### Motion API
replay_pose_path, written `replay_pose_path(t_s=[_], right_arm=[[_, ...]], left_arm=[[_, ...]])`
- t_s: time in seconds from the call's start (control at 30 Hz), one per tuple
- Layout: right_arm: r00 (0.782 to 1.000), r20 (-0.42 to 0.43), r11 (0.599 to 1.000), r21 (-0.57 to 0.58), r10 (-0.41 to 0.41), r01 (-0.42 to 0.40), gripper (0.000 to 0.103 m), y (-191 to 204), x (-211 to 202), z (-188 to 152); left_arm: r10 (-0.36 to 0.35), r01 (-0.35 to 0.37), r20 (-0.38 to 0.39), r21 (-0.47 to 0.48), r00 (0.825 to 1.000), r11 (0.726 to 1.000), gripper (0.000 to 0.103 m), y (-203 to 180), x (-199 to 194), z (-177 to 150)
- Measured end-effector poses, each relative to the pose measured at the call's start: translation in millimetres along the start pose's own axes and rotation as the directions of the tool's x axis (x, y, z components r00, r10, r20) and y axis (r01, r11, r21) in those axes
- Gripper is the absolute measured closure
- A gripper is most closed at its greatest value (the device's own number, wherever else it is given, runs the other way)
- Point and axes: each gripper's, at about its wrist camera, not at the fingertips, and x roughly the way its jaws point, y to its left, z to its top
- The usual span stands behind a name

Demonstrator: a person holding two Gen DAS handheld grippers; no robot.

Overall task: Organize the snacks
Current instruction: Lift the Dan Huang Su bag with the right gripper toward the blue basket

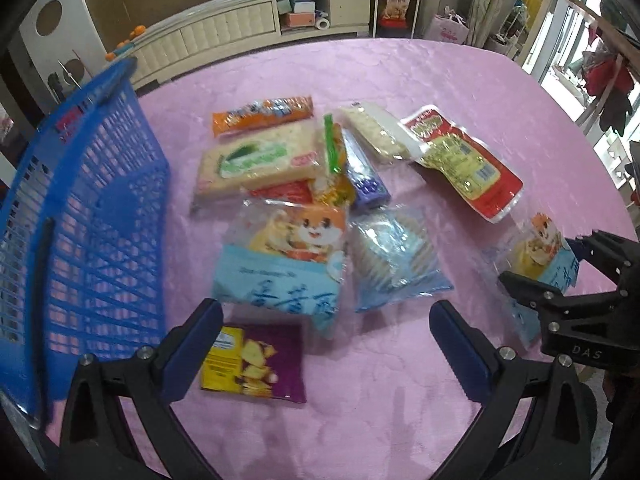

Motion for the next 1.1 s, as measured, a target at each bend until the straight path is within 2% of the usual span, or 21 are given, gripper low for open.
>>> replay_pose_path(t_s=[0.13, 0.27, 0.47, 0.67, 0.83, 0.93, 0.97, 1.1], right_arm=[[0.998, 0.03, 0.998, 0.041, 0.047, -0.049, 0.033, -2, -12, -2], [0.995, 0.066, 0.995, 0.073, 0.069, -0.074, 0.033, -3, -26, -3], [0.991, 0.109, 0.992, 0.095, 0.078, -0.088, 0.033, 2, -36, 2], [0.993, 0.09, 0.991, 0.1, 0.081, -0.09, 0.033, 6, -25, 6], [0.993, 0.092, 0.99, 0.115, 0.075, -0.085, 0.033, 3, -18, 12], [0.994, 0.09, 0.989, 0.124, 0.066, -0.077, 0.033, 5, -14, 17], [0.994, 0.089, 0.99, 0.123, 0.063, -0.073, 0.033, 6, -13, 18], [0.996, 0.074, 0.991, 0.119, 0.052, -0.06, 0.033, 10, -7, 24]], left_arm=[[0.028, -0.028, 0.022, 0.022, 0.999, 0.999, 0.0, 5, -10, 12], [0.019, -0.02, 0.021, 0.04, 1.0, 0.999, 0.0, 7, -12, 22], [0.019, -0.019, -0.009, 0.035, 1.0, 0.999, 0.0, 9, 9, 31], [0.007, -0.007, -0.033, 0.023, 0.999, 1.0, 0.0, 20, 32, 35], [-0.042, 0.041, -0.067, -0.021, 0.997, 0.999, 0.001, 32, 52, 36], [-0.094, 0.091, -0.089, -0.037, 0.992, 0.995, 0.012, 33, 60, 35], [-0.102, 0.099, -0.094, -0.043, 0.99, 0.994, 0.014, 34, 61, 35], [-0.114, 0.11, -0.099, -0.042, 0.989, 0.993, 0.032, 38, 69, 39]])
